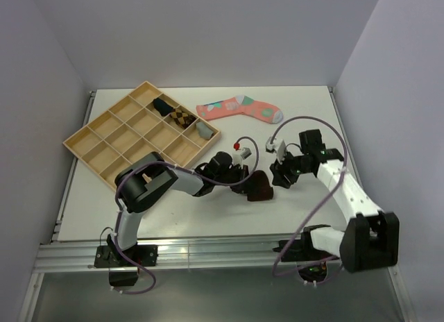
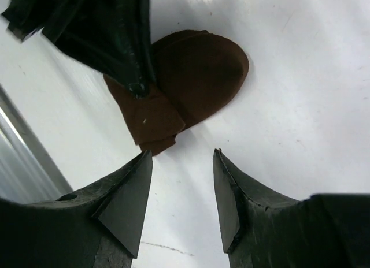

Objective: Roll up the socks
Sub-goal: Roll the sock at the center of the board.

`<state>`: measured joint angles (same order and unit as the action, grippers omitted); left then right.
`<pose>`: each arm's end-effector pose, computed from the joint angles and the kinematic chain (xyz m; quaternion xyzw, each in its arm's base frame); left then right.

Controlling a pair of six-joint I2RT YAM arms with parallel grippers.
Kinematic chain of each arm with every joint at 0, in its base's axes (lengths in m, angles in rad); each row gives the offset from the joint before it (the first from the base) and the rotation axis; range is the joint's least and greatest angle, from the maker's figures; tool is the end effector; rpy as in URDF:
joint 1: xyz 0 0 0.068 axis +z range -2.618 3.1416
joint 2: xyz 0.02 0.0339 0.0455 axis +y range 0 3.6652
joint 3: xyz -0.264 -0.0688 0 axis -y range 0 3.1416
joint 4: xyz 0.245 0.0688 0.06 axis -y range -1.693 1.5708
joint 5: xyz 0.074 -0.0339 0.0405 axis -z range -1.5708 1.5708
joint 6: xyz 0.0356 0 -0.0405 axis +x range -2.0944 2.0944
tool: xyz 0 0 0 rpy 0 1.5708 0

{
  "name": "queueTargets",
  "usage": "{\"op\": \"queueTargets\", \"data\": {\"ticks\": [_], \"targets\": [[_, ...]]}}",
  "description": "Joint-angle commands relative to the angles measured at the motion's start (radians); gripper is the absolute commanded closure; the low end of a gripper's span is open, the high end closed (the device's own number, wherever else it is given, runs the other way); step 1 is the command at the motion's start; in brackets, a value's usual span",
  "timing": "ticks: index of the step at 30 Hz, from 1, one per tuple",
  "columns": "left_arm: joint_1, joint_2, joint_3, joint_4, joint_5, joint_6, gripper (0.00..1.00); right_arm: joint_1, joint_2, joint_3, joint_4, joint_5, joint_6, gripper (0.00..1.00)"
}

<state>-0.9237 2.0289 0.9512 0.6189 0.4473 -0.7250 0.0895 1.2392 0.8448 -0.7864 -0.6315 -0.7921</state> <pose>0.2293 -0.3290 0.1159 0.1986 0.8125 -0.5057 0.2112 0.2196 0.0408 0.2293 -0.4523 0.8177 0.2227 0.2778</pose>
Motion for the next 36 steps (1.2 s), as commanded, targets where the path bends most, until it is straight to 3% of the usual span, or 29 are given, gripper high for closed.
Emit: {"op": "queueTargets", "data": {"ticks": [1,8,17,31,36], "targets": [[0.017,0.093,-0.017,-0.312,-0.004,0.035,1.00,0.025,-0.146,-0.111,0.133,0.024,-0.116,0.45],[0.042,0.134,0.037,-0.396,0.071,0.035,1.00,0.079,-0.260,-0.240,0.127,0.006,-0.292,0.42],[0.072,0.195,0.083,-0.444,0.137,0.016,1.00,0.226,-0.354,-0.360,0.277,0.119,-0.288,0.37],[0.097,0.229,0.132,-0.481,0.209,-0.004,1.00,0.365,-0.225,-0.398,0.398,0.228,-0.272,0.38],[0.098,0.235,0.146,-0.495,0.228,-0.010,1.00,0.371,-0.141,-0.374,0.427,0.248,-0.240,0.43]]}}
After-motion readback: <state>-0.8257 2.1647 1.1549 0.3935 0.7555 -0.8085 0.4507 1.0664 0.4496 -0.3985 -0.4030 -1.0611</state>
